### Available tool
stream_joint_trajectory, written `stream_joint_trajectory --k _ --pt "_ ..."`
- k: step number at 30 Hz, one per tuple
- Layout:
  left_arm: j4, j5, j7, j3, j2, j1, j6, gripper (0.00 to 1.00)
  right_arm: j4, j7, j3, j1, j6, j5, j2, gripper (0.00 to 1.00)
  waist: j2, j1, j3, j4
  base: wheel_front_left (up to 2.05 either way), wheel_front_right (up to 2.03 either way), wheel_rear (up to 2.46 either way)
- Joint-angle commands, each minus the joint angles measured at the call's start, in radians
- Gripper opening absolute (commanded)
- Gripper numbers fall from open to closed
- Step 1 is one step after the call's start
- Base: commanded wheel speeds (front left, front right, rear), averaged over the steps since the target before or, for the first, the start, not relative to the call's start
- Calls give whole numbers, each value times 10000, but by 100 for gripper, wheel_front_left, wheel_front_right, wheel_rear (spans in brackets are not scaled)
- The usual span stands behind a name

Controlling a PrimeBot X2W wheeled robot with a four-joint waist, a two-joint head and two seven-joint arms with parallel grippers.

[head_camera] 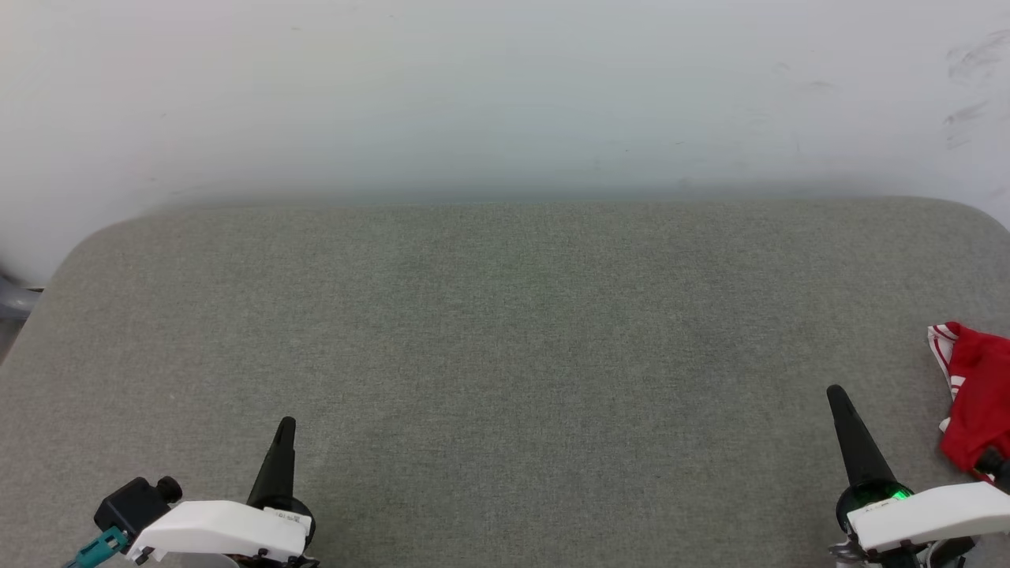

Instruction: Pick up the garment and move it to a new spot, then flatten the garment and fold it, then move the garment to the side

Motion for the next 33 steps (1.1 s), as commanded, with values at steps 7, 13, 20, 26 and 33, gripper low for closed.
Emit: stream_joint_trajectory --k 7,13,20,26,33 --pt "4 -815 235 180 -28 -348 -130 0 161 34 -10 -404 -1 917 -81 0 0 -1 21 -1 0 0 0" --pt "71 -1405 399 282 -76 -433 -182 0 352 80 -20 -508 -1 1565 -80 0 0 -1 40 -1 0 0 0" --pt "133 -2053 582 393 -124 -538 -229 0 550 109 -33 -647 -1 2276 -76 0 0 -1 62 -2 0 0 0" --pt "191 -2576 722 473 -159 -617 -284 0 718 150 -47 -766 -1 2850 -72 0 0 -1 81 -3 0 0 0" --pt "254 -3157 879 570 -194 -722 -325 0 899 205 -63 -890 -2 3482 -64 0 0 -1 103 -3 0 0 0"
